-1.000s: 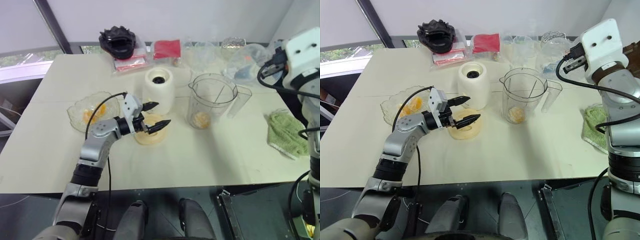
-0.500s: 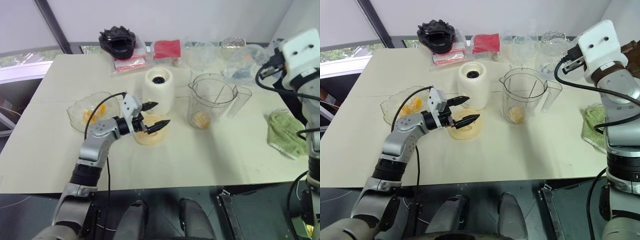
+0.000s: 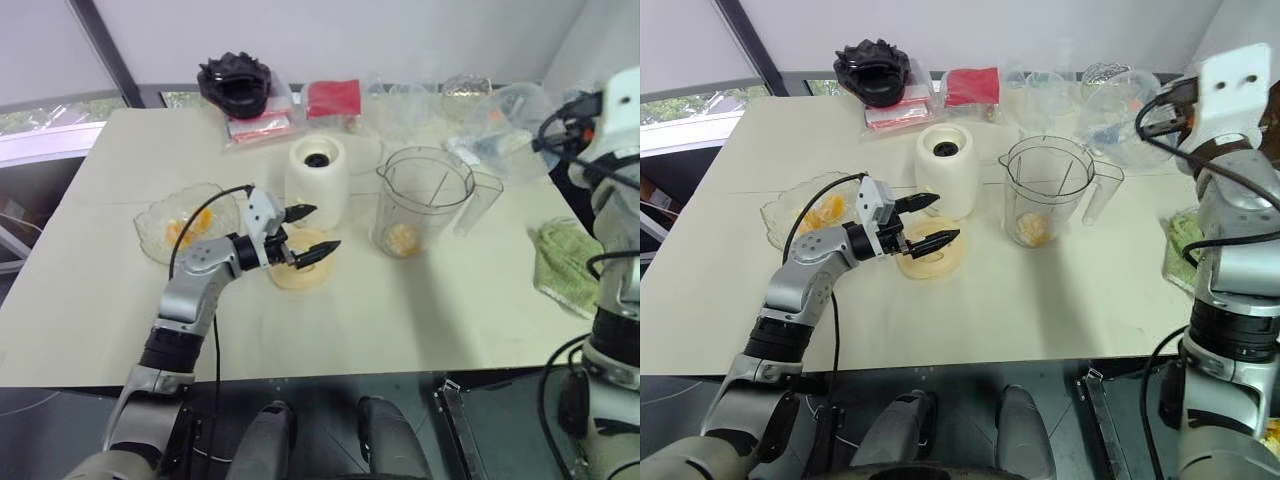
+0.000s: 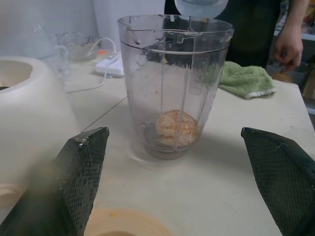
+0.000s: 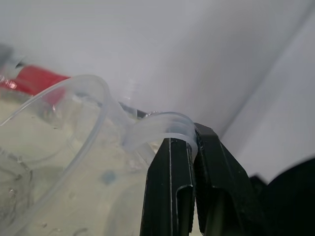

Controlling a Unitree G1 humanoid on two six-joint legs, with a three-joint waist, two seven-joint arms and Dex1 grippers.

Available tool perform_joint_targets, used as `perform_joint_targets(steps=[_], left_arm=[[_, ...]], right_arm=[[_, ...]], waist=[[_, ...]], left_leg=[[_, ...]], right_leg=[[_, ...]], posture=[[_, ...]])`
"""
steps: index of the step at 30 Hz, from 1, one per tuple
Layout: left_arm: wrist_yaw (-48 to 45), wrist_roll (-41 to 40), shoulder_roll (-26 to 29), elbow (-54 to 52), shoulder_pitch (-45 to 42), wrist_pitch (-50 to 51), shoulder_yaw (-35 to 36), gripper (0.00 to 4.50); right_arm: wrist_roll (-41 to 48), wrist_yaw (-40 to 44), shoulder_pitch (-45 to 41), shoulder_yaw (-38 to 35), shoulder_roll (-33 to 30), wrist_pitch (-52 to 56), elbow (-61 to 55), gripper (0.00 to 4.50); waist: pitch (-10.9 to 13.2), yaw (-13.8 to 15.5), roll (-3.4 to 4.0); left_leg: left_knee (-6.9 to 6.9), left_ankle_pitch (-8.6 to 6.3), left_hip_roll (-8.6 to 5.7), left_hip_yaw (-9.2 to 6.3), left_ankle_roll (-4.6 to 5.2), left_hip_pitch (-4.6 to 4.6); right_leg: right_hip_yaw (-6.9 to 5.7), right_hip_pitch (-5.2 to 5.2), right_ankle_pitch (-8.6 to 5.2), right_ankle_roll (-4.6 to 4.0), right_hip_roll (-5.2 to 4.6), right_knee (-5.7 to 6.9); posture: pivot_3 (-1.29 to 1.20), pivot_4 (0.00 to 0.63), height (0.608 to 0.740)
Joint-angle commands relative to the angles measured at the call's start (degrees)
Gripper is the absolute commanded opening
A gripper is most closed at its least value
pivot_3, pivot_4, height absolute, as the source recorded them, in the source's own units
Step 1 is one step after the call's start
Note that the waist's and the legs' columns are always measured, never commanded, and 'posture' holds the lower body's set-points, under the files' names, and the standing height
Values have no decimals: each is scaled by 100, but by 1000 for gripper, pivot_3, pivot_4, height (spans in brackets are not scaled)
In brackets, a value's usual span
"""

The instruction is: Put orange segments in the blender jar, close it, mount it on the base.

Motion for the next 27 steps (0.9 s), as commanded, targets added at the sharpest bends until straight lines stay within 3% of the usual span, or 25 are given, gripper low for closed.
perform_joint_targets(steps=[1, 11, 17, 27], left_arm=[[-35, 16, 63, -139, -98, -89, 12, 4500], [-93, -24, 156, -158, -113, -16, -18, 4500], [-129, -59, 255, -321, -56, 141, -51, 4500], [-196, -102, 492, -566, 5, 387, -1, 4500]], right_arm=[[350, -368, -357, -682, 223, 493, -459, 47], [913, -1252, -348, -2212, 861, 1071, -703, 47], [1070, -1420, 587, -2689, 1531, 289, -839, 47], [1277, -1594, 1655, -2635, 2703, -1495, -110, 47]], waist=[[0, 1, 0], [-1, 5, 3], [-6, -14, 5], [-6, -42, 30]], left_leg=[[0, 0, 0, -1, 0, 0], [0, 0, 0, 0, 0, 0], [-2, 0, 1, 0, 1, 2], [0, 0, 3, 7, 1, 14]], right_leg=[[0, 0, 0, 0, 0, 0], [0, 0, 0, 0, 0, 4], [0, 0, 0, 1, 1, 8], [7, -1, 1, -1, 4, 25]], posture=[[0, 150, 740], [0, 150, 740], [0, 150, 740], [0, 150, 740]])
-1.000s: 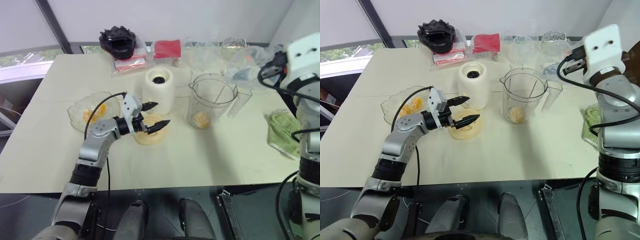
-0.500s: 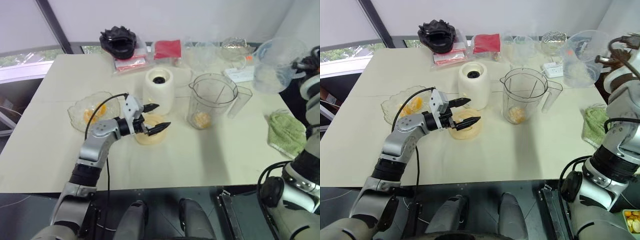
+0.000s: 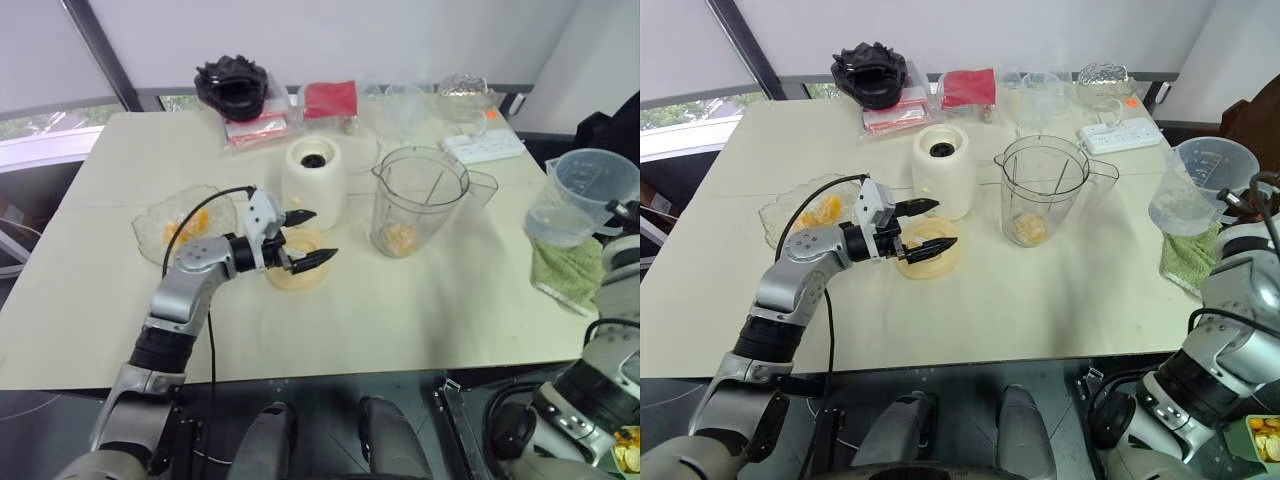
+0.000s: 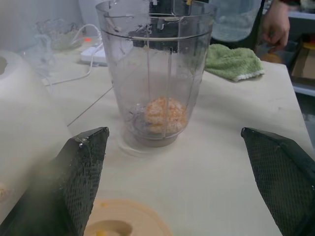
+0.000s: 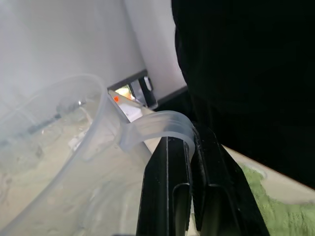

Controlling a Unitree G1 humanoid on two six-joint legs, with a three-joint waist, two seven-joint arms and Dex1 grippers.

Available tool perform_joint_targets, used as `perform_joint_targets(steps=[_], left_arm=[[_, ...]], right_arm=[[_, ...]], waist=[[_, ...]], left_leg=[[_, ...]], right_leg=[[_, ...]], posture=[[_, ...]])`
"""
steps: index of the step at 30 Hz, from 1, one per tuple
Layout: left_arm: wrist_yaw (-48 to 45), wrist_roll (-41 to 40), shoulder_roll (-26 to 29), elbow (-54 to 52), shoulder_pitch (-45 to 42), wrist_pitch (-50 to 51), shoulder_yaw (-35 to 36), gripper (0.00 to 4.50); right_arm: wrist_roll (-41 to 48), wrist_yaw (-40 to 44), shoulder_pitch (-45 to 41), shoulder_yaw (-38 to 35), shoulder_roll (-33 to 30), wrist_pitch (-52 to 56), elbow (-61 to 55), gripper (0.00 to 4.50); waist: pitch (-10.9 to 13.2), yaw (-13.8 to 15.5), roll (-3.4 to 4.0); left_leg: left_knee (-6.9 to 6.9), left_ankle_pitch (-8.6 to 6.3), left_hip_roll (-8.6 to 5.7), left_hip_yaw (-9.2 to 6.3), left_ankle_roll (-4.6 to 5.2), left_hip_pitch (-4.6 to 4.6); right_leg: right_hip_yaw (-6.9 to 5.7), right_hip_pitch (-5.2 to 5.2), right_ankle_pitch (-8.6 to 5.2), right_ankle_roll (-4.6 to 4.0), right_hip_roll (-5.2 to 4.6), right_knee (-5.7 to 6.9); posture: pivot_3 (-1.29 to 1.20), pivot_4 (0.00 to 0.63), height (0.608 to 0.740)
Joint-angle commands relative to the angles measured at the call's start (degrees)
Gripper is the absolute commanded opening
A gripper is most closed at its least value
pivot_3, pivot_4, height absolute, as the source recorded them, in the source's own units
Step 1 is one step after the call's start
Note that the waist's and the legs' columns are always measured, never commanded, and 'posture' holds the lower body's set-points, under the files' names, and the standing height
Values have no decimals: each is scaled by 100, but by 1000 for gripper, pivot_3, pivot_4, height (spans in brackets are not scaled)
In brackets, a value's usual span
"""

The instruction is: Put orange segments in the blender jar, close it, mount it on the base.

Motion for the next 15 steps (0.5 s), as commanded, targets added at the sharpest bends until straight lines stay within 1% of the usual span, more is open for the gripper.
perform_joint_targets(steps=[1, 7, 15], left_arm=[[-26, -94, 109, -302, 2, 39, 105, 4500], [-39, -86, 220, -383, 25, 61, 107, 4500], [-71, -87, 364, -444, 51, 79, 133, 4500]], right_arm=[[158, 3, 257, 51, 231, -814, 288, 47], [192, 140, 582, 278, 353, -1978, 1272, 47], [306, 117, 598, 510, 249, -2902, 2236, 47]], waist=[[1, 0, 3], [4, -4, 11], [3, -13, 14]], left_leg=[[0, 0, -1, 1, 0, 0], [0, 0, -2, 2, 0, 0], [0, 0, -1, 3, 0, 3]], right_leg=[[1, 0, 0, 0, 0, 0], [4, 0, 0, 0, -1, 0], [4, 0, 0, 0, 0, 2]], posture=[[0, 150, 740], [0, 150, 740], [0, 150, 740]])
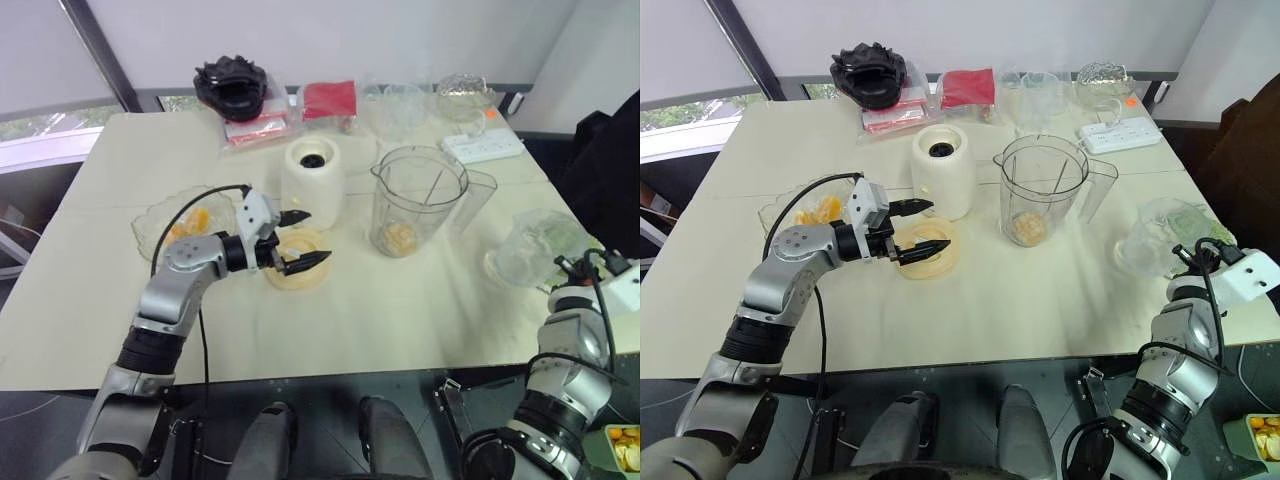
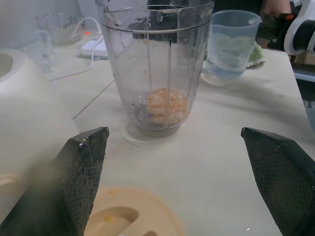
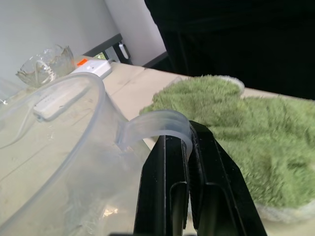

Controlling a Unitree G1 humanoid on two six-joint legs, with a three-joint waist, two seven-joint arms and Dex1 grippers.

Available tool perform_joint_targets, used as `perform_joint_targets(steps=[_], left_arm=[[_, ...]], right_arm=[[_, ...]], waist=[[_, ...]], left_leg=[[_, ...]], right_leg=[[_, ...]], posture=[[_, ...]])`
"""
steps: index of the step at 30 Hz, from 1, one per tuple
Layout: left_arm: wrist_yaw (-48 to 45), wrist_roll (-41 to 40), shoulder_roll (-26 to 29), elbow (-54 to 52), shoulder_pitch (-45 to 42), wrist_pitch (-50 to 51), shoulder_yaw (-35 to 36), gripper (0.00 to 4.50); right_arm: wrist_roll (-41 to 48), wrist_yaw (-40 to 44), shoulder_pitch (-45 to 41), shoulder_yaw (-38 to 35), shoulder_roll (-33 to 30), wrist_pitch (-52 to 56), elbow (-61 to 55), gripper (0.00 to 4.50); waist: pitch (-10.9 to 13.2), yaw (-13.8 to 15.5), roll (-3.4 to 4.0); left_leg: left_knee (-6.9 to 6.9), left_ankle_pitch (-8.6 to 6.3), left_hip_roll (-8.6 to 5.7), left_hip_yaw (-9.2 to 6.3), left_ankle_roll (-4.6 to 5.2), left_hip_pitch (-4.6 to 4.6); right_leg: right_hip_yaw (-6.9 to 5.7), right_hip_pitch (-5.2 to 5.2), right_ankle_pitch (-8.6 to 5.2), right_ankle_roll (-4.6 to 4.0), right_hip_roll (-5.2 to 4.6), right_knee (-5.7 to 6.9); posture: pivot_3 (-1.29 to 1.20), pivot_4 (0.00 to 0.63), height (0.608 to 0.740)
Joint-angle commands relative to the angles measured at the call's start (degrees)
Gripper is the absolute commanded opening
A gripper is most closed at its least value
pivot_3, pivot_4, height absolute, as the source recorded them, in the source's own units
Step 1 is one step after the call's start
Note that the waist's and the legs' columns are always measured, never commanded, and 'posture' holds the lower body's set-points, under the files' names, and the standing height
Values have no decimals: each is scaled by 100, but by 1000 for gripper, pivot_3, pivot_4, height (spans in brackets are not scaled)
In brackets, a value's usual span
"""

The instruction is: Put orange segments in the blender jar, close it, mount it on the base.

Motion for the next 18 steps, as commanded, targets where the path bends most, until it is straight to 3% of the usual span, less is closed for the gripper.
perform_joint_targets(steps=[1, 18], left_arm=[[-16, -74, 97, -254, 18, -10, 125, 4500], [58, -15, 33, -248, 70, -113, 43, 4500]], right_arm=[[125, -6, -69, 62, -135, -470, 152, 47], [-52, -217, 331, 588, -427, -1020, 685, 47]], waist=[[0, 2, 0], [0, 12, 0]], left_leg=[[0, 0, 0, 0, 0, 0], [2, 0, 0, 0, 0, 0]], right_leg=[[0, 0, 0, 0, 0, 0], [1, 2, 0, 0, 0, -1]], posture=[[0, 150, 740], [0, 150, 740]])
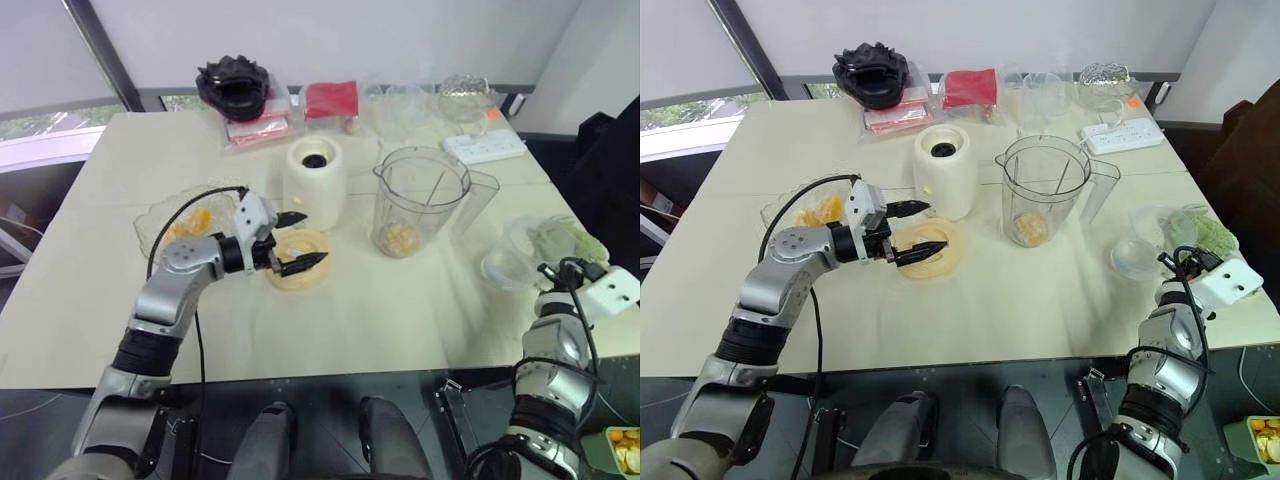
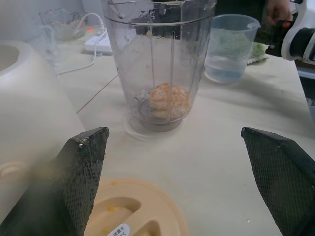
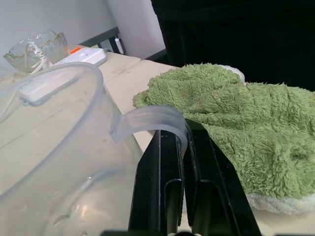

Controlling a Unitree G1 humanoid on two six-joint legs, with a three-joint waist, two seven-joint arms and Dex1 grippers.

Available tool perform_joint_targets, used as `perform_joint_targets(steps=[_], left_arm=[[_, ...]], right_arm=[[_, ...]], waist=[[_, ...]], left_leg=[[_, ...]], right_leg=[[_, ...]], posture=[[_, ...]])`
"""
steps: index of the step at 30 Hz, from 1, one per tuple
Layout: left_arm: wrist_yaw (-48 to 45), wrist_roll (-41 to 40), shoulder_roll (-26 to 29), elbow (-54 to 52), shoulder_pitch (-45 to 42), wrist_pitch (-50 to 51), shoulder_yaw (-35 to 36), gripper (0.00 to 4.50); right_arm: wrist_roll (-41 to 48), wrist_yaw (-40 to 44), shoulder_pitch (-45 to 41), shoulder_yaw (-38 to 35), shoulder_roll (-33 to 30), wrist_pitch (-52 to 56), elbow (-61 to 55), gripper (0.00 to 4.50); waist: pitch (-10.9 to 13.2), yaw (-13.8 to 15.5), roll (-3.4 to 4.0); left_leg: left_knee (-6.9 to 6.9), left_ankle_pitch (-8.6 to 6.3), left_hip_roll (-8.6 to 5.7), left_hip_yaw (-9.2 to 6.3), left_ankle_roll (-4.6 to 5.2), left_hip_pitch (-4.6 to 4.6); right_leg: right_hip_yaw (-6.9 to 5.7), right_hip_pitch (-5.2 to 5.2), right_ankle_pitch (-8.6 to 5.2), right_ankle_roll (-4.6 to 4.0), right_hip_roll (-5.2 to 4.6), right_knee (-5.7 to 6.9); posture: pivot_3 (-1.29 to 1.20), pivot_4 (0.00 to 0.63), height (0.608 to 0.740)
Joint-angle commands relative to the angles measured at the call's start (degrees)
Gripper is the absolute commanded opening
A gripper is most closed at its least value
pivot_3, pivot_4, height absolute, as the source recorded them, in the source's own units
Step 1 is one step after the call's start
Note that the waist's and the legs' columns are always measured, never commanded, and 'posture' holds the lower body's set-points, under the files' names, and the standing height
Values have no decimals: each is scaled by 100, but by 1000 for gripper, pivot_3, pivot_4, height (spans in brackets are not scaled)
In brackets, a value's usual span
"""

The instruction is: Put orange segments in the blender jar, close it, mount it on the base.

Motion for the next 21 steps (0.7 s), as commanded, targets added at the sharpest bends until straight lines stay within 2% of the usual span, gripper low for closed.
perform_joint_targets(steps=[1, 9, 12, 18, 19, 21], left_arm=[[23, -22, -6, -239, 9, -84, 44, 4500], [19, -1, -85, -206, 18, -122, 5, 4500], [16, 5, -103, -200, 28, -130, 3, 4500], [25, 14, -138, -206, 41, -126, -11, 4500], [22, 17, -141, -205, 42, -127, -9, 4500], [14, 21, -143, -200, 44, -127, -5, 4500]], right_arm=[[-14, -98, 110, 36, -109, -55, -110, 47], [166, -109, 429, 90, -95, 52, -362, 47], [212, -128, 470, 124, -108, 75, -399, 972], [197, -195, 512, 190, -142, 159, -444, 4176], [177, -217, 523, 199, -145, 174, -453, 4456], [175, -240, 556, 208, -135, 203, -509, 4456]], waist=[[0, 0, 0], [-1, 7, -2], [-1, 11, -2], [-1, -12, -2], [-1, -15, -2], [-1, -16, -2]], left_leg=[[0, 0, 0, 0, 0, 0], [0, 0, 0, -1, 0, 0], [0, 0, 0, -1, 0, 0], [-1, 0, 0, 0, 0, 2], [-1, 0, 0, 0, 0, 3], [0, 0, 0, 0, 0, 3]], right_leg=[[0, 0, 0, 0, 0, 0], [0, 2, 0, 0, 0, -1], [0, 2, 0, 0, 0, -1], [0, 2, 0, 0, 0, -1], [0, 2, 0, -1, 1, -1], [0, 2, 0, -1, 0, -1]], posture=[[0, 150, 740], [0, 150, 740], [0, 150, 740], [0, 150, 740], [0, 150, 740], [0, 150, 740]])
